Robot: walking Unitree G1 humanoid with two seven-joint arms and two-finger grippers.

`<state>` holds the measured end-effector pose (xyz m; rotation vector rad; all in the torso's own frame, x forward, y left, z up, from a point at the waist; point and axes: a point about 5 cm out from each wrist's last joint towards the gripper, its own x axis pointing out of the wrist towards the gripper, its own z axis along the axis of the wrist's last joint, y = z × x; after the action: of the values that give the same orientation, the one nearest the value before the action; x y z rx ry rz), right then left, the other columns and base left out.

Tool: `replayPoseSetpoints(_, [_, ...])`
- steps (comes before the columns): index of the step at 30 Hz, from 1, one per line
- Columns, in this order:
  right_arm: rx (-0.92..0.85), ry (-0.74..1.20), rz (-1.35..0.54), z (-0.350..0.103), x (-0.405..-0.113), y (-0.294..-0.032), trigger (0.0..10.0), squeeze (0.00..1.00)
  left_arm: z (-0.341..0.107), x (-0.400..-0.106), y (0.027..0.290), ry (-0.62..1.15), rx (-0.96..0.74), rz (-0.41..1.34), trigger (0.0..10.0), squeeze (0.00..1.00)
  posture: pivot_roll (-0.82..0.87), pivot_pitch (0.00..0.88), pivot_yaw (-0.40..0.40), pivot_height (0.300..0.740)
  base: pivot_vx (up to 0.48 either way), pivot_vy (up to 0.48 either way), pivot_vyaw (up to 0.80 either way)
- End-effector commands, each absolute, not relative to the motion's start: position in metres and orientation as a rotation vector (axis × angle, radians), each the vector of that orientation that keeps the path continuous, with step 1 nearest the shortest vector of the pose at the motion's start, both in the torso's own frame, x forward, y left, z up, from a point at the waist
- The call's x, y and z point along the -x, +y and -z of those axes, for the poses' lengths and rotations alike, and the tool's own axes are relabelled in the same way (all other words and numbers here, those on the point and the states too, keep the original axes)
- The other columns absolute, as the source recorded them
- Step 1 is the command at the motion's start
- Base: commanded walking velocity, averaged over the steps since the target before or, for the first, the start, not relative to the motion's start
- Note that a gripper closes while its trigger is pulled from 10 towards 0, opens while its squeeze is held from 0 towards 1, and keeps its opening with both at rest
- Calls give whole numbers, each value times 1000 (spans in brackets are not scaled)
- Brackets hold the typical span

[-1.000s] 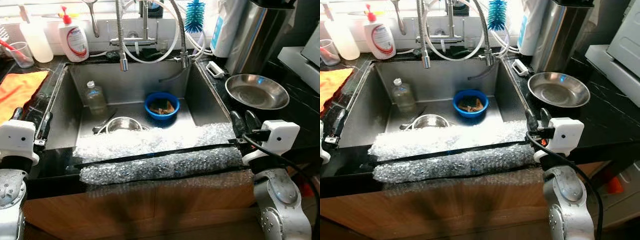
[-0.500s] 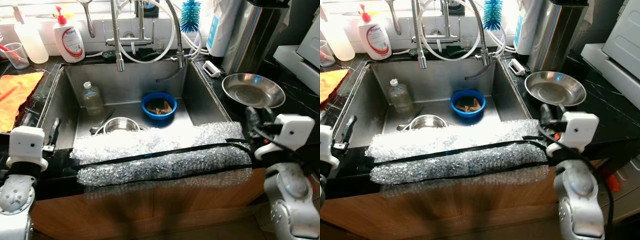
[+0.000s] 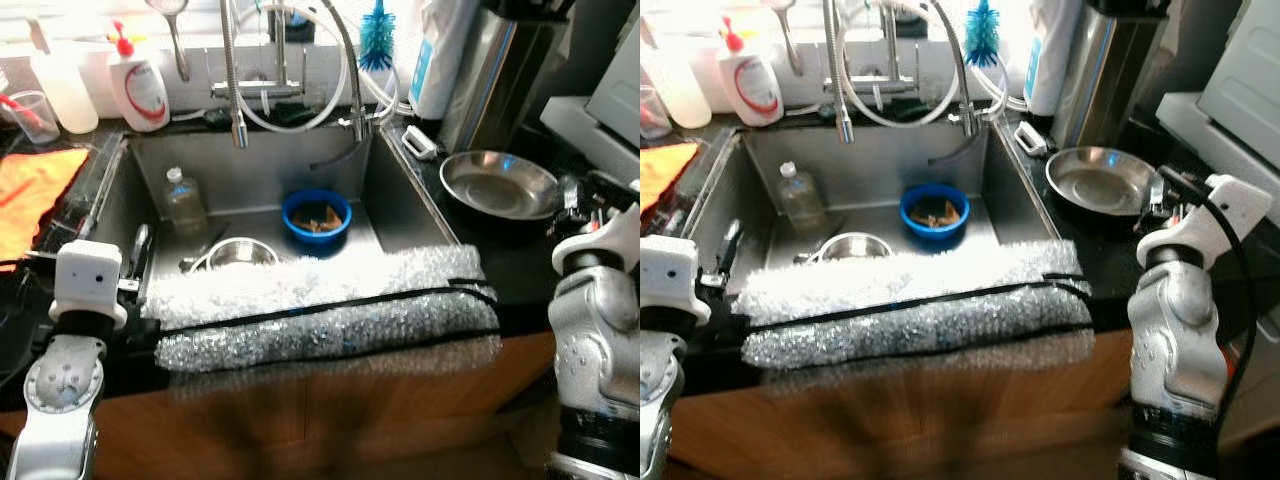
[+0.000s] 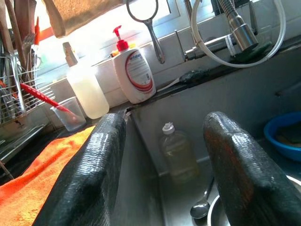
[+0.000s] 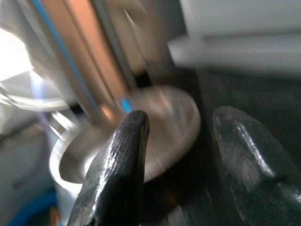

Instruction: Kitchen organization

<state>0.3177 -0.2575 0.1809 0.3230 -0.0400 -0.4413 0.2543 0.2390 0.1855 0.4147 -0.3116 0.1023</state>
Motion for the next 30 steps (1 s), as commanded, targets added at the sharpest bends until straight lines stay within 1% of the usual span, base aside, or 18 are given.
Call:
replayPoseSetpoints(1, [-343, 21, 461, -177, -323, -260, 10000, 0, -188, -258, 236, -315, -418, -103, 10000, 0, 45, 0, -29, 740, 0, 0, 0])
replayPoseSetpoints(3, [-409, 22, 446, -178, -330, -258, 10000, 0, -189, -258, 235, -317, -429, -96, 10000, 0, 50, 2, -26, 740, 0, 0, 0])
replayPoseSetpoints(4, [-417, 23, 420, -179, -336, -257, 10000, 35, -190, -259, 235, -317, -429, -96, 10000, 0, 48, 6, -24, 740, 0, 0, 0])
replayPoseSetpoints(5, [-407, 25, 420, -179, -337, -257, 10000, 859, -190, -260, 235, -317, -429, -96, 10000, 0, 47, 10, -22, 740, 0, 0, 0])
replayPoseSetpoints(6, [-404, 38, 425, -178, -340, -258, 10000, 1000, -190, -261, 234, -318, -429, -97, 10000, 0, 50, 12, -21, 740, 0, 0, 0])
replayPoseSetpoints(11, [-419, 36, 439, -185, -350, -261, 10000, 1000, -192, -263, 233, -328, -423, -103, 10000, 0, 49, 20, -18, 740, 0, 0, 0])
replayPoseSetpoints(12, [-427, 34, 446, -186, -352, -263, 10000, 0, -191, -263, 232, -328, -423, -100, 10000, 0, 49, 22, -19, 740, 0, 0, 0])
replayPoseSetpoints(20, [-549, 23, 463, -192, -366, -265, 10000, 0, -193, -266, 230, -335, -418, -98, 10000, 0, 55, 32, -13, 740, 0, 0, 0])
replayPoseSetpoints(22, [-618, 13, 469, -194, -371, -265, 10000, 0, -193, -267, 230, -337, -418, -98, 10000, 0, 57, 32, -11, 740, 0, 0, 0])
replayPoseSetpoints(30, [-651, -8, 517, -201, -377, -272, 10000, 0, -194, -268, 229, -341, -417, -98, 10000, 0, 54, 34, -10, 740, 0, 0, 0])
